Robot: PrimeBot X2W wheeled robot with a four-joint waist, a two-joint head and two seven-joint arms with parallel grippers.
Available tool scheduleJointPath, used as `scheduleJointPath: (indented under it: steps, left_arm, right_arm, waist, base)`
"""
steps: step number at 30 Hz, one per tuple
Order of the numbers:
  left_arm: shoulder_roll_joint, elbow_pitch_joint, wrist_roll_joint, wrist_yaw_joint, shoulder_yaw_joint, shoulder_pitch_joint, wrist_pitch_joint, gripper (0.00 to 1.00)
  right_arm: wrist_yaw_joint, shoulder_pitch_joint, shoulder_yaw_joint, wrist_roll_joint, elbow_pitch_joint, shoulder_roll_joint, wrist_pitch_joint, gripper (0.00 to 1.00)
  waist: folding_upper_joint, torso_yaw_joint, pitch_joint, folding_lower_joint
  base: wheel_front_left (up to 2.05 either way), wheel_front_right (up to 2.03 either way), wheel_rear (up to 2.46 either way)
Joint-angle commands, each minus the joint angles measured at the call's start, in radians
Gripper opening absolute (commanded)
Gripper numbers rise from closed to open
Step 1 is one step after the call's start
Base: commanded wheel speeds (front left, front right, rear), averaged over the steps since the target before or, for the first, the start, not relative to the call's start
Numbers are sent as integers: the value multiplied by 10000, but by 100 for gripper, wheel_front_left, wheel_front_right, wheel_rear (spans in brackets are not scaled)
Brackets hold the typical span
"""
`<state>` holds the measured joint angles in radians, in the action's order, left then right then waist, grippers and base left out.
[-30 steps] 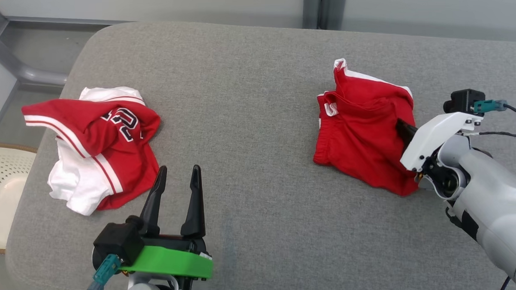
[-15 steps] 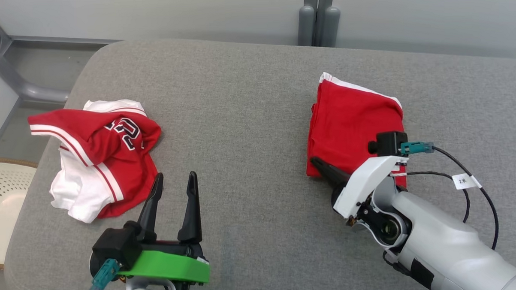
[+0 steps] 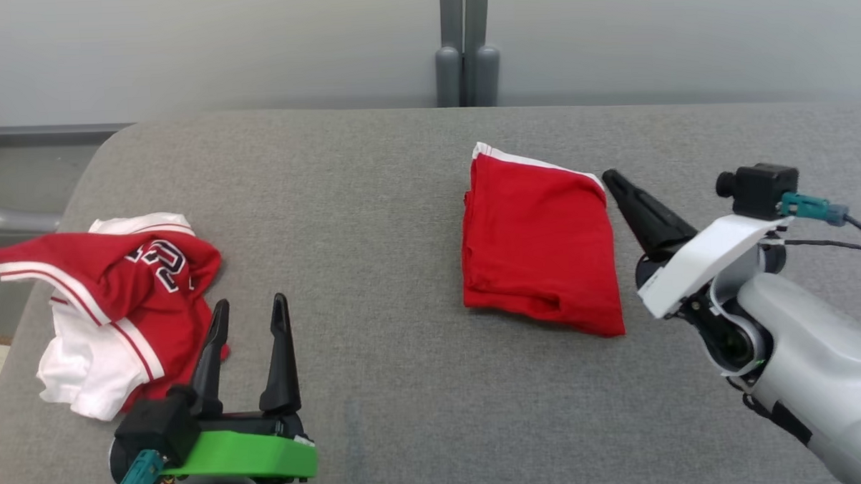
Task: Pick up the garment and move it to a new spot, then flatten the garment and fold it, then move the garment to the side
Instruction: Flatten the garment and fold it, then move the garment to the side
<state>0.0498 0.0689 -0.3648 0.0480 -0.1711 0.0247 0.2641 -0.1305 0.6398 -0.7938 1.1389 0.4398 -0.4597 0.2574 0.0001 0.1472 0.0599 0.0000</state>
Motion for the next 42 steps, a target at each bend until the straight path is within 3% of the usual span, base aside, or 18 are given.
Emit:
scheduleJointPath:
  steps: [1,11,21,31,42]
  left_arm:
    - [16,-62,107,-5,142,-190,2,100]
    - [16,-176,424,92,747,-387,2,100]
    - [20,-91,983,162,1079,-380,2,100]
    - [18,82,1123,233,1229,-335,2,100]
    - [17,115,1049,195,1123,-133,2,100]
  right_arm:
    - [-4,-215,258,-367,-63,-145,70,100]
    - [-4,-2119,3609,-3224,-906,11,76,100]
    - [-4,-4393,5955,-5661,-1781,1070,79,100]
    - [-4,-5213,6730,-6807,-2343,1847,79,100]
    - [-4,-5028,6631,-6746,-2116,1967,48,100]
  waist:
    - [-1,-537,-317,0]
    - [-1,-1614,-514,0]
    - [-1,-1991,-385,0]
    - [-1,-1874,-299,0]
    - [-1,-1632,-146,0]
  base:
    - [0,0,0]
    - [0,0,0]
    - [0,0,0]
    - [0,0,0]
    - [0,0,0]
